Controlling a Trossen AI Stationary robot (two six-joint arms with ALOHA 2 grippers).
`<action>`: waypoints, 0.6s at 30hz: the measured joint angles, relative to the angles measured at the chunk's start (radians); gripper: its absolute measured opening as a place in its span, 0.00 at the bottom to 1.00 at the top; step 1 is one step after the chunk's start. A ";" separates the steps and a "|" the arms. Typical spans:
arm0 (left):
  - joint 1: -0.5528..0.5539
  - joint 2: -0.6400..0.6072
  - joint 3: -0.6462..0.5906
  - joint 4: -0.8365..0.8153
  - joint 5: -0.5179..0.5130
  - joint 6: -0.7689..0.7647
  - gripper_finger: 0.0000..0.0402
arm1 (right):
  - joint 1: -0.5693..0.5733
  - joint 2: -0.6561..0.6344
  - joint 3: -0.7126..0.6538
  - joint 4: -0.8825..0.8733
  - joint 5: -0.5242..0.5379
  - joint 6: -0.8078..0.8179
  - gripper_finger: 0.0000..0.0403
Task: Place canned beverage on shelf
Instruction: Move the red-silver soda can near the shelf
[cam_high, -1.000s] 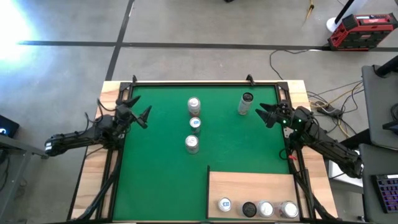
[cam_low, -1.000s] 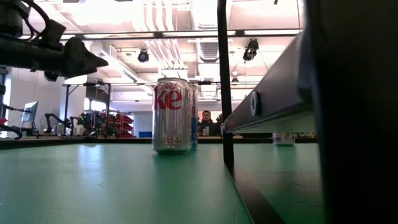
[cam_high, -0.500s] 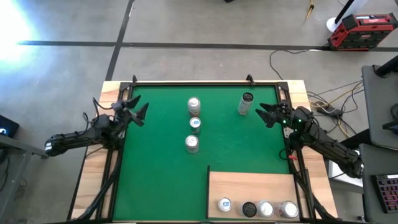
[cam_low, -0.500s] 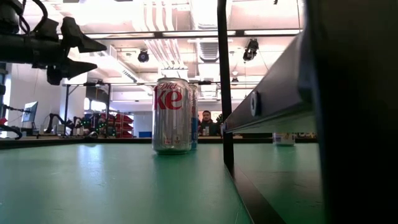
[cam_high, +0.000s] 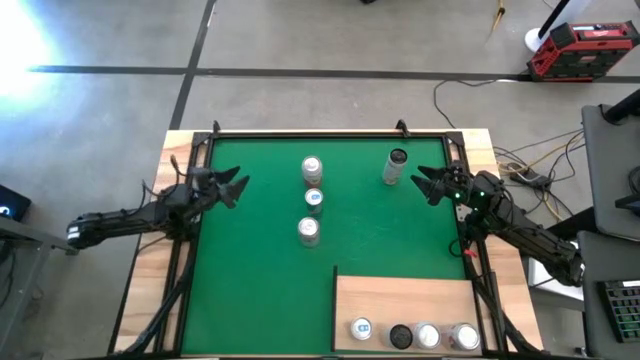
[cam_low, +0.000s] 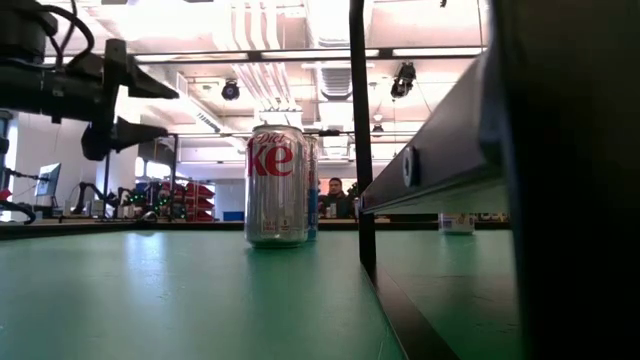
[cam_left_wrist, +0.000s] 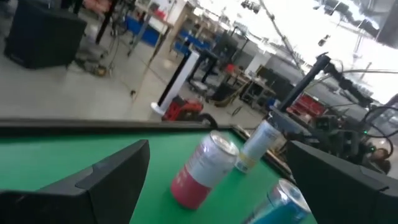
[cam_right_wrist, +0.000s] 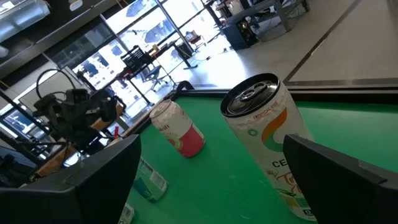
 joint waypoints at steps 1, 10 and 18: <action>0.000 0.016 0.010 -0.011 0.008 -0.016 0.91 | 0.000 0.000 0.000 0.000 0.000 0.000 0.95; -0.001 0.300 0.316 -0.340 0.105 -0.116 0.91 | 0.000 0.000 0.000 0.000 0.000 0.000 0.95; -0.002 0.701 0.604 -0.625 0.294 -0.475 0.91 | 0.000 0.000 0.000 0.000 0.000 0.000 0.95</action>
